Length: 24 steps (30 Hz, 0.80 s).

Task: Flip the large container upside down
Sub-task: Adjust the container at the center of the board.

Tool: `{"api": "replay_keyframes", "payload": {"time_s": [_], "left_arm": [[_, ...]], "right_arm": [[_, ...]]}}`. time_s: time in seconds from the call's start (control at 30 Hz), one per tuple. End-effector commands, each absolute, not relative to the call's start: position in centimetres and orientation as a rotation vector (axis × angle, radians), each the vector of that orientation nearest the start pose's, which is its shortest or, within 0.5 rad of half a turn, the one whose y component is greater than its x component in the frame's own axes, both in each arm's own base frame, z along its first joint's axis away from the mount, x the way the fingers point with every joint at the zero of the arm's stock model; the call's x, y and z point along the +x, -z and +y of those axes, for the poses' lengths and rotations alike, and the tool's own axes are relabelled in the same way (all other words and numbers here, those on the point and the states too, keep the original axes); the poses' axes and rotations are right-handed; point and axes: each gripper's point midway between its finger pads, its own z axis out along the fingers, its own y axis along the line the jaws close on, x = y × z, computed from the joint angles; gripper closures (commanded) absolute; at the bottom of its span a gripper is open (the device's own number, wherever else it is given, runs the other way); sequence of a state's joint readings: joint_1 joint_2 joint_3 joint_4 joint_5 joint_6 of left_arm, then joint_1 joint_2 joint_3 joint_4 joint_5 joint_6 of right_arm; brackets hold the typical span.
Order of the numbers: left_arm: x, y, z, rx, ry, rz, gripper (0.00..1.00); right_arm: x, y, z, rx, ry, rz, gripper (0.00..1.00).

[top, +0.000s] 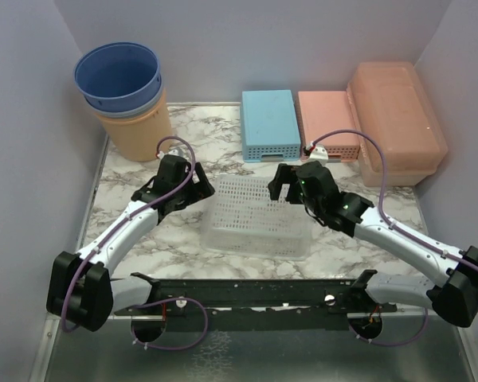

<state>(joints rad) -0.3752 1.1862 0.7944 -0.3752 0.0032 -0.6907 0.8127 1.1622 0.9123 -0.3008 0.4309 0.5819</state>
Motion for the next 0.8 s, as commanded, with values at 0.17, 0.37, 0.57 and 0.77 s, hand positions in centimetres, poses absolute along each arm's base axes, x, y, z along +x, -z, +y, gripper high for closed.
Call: {"api": "replay_keyframes", "payload": {"time_s": [0.17, 0.37, 0.57, 0.77], "left_arm": [[29.5, -12.2, -18.3, -0.263, 0.703, 2.373, 0.09], [29.1, -10.1, -20.6, -0.230, 0.696, 2.416, 0.15], [28.4, -8.8, -22.4, -0.127, 0.670, 2.462, 0.23], [26.7, -7.8, -24.7, -0.022, 0.653, 2.483, 0.28]], "right_arm": [[27.5, -18.3, 22.6, 0.216, -0.802, 2.228, 0.02], [28.2, -18.3, 19.5, 0.292, -0.690, 2.243, 0.02], [27.9, -17.8, 17.3, 0.356, -0.640, 2.217, 0.01], [28.0, -16.8, 16.2, 0.420, -0.581, 2.235, 0.02]]}}
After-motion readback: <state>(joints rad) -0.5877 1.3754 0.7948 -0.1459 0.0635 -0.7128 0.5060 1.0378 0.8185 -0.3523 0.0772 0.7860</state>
